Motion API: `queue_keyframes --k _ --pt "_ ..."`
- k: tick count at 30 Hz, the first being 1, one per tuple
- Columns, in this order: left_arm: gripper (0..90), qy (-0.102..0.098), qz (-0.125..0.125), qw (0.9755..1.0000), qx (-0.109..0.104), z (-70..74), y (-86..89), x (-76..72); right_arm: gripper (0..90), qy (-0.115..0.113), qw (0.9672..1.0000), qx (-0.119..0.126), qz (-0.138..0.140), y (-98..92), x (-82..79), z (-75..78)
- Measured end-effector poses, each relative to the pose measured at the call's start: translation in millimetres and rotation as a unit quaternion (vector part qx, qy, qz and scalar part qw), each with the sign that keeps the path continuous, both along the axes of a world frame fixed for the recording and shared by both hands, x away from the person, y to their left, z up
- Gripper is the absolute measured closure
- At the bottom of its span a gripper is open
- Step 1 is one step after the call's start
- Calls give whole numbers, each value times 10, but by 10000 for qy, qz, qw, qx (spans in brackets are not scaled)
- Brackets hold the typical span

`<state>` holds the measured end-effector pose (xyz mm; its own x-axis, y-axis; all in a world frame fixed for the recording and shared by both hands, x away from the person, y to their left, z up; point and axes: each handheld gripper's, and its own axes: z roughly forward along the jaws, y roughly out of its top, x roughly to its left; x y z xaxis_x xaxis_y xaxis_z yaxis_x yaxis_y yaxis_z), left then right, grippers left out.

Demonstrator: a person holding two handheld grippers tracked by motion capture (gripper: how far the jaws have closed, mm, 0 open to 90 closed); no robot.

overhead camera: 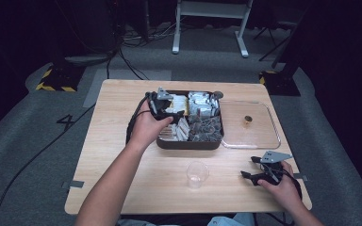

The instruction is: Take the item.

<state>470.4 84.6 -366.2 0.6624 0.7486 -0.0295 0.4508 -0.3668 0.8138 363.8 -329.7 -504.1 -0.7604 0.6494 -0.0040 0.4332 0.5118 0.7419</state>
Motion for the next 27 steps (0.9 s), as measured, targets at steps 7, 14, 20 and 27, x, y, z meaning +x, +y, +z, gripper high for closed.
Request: queue_keyframes --k 7,14,20,27 --pt "397 148 -38 9999 18 -90 -129 251 193 4 10000 6 35 -1 6 0" --pt "436 349 -34 9994 -65 -203 -170 445 207 1 10000 16 58 -4 15 1" --pt "463 621 28 9981 11 -352 -193 638 233 -18 10000 32 72 -8 23 2" --pt "480 968 194 9950 143 -512 -185 856 267 -28 9999 45 134 -10 17 4"
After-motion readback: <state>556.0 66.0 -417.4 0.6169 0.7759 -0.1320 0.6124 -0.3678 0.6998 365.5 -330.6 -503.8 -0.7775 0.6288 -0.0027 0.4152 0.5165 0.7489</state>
